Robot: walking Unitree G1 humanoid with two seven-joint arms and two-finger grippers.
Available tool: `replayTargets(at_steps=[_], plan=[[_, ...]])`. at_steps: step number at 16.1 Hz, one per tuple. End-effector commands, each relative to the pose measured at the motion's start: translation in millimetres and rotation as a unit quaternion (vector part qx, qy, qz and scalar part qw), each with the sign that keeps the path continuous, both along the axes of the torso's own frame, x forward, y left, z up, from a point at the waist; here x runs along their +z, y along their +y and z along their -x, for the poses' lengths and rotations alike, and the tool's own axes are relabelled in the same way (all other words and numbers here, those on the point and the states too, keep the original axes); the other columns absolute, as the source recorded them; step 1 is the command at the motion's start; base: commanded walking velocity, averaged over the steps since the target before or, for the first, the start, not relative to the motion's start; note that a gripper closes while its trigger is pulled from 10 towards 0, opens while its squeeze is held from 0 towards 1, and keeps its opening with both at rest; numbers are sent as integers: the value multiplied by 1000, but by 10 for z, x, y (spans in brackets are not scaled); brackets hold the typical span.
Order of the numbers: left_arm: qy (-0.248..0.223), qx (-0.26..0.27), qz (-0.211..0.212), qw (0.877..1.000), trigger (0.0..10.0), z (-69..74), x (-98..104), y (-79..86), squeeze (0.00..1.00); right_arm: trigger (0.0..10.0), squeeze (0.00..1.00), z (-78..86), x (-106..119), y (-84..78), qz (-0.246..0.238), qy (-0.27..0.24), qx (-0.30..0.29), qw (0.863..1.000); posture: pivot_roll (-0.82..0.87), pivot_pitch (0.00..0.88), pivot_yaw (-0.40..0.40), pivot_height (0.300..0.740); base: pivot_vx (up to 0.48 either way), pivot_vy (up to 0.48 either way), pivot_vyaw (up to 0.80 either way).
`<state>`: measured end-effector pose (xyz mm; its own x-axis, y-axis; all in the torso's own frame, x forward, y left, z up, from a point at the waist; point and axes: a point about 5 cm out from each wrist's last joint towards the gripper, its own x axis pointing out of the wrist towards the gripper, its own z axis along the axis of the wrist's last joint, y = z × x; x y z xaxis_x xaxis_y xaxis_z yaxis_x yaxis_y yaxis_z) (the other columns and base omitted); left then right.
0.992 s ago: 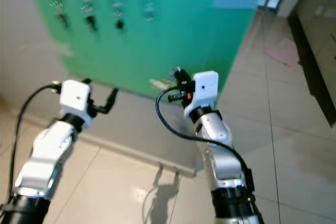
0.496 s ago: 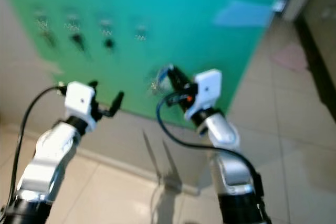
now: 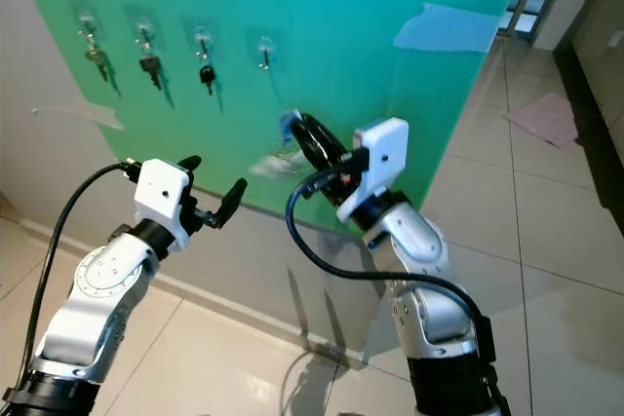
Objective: Hang keys on a hook
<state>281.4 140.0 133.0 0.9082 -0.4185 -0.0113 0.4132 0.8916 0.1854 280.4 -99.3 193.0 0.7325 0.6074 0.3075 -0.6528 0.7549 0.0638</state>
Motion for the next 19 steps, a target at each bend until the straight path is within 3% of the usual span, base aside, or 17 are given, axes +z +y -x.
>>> replayTargets(at_steps=[1, 5, 11, 19], plan=[[-7, -6, -7, 1000, 10000, 5, 38, 9, 0, 10000, 0, -6, 86, 23, -3, -13, 11, 1000, -74, 0, 5, 740, 0, 0, 0], [-21, -2, -3, 1000, 10000, 8, 101, 51, 0, 10000, 0, -62, 304, 43, -32, -36, 7, 999, -64, 0, -3, 740, 0, 0, 0], [-19, -41, 2, 999, 10000, 56, 126, 13, 0, 10000, 0, -184, 499, 81, -58, -55, 8, 997, -53, 0, -15, 740, 0, 0, 0], [-20, -64, -2, 998, 10000, 61, 172, -29, 0, 10000, 0, -304, 654, 166, -62, -83, 16, 995, -45, 0, -14, 740, 0, 0, 0]])
